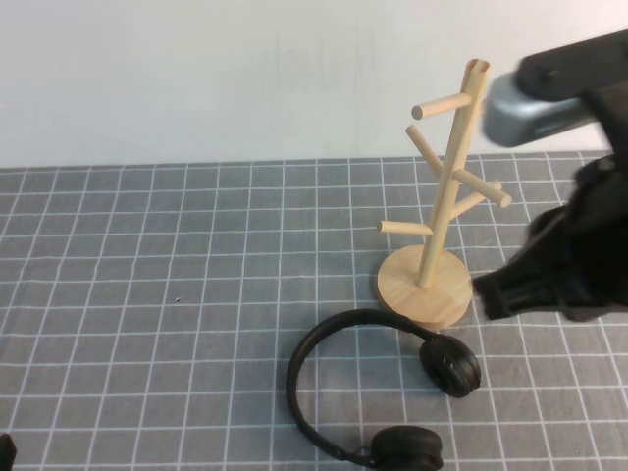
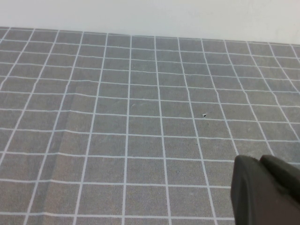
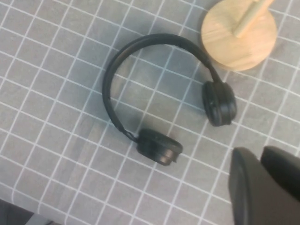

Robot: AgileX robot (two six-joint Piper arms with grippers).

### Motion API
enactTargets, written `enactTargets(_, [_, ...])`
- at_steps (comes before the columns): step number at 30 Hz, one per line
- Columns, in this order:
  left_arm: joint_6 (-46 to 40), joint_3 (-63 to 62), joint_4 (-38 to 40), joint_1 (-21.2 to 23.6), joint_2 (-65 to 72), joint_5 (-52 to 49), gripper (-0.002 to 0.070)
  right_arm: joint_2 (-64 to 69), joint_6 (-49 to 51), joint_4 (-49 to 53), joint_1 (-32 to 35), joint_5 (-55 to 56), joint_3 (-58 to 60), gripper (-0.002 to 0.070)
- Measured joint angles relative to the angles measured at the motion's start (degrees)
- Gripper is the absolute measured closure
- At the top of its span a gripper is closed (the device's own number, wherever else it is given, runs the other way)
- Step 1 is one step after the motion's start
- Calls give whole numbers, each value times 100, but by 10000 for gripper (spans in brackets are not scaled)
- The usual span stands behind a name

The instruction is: Take out the headphones from the headphone stand

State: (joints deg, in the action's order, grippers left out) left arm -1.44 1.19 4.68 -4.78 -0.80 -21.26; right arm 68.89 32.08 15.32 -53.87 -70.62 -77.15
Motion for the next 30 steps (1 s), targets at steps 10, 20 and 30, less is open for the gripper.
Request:
enactTargets(10, [0,0,0,0,0,0,680,-398,-394,257,0,-117,0,682])
enactTargets(20, [0,0,0,0,0,0,679,-1509,-805,156,1019,900,1542,682])
enactTargets(30, [0,0,0,0,0,-4,679,-4605,-1455,-285,4203,4773,6010,682])
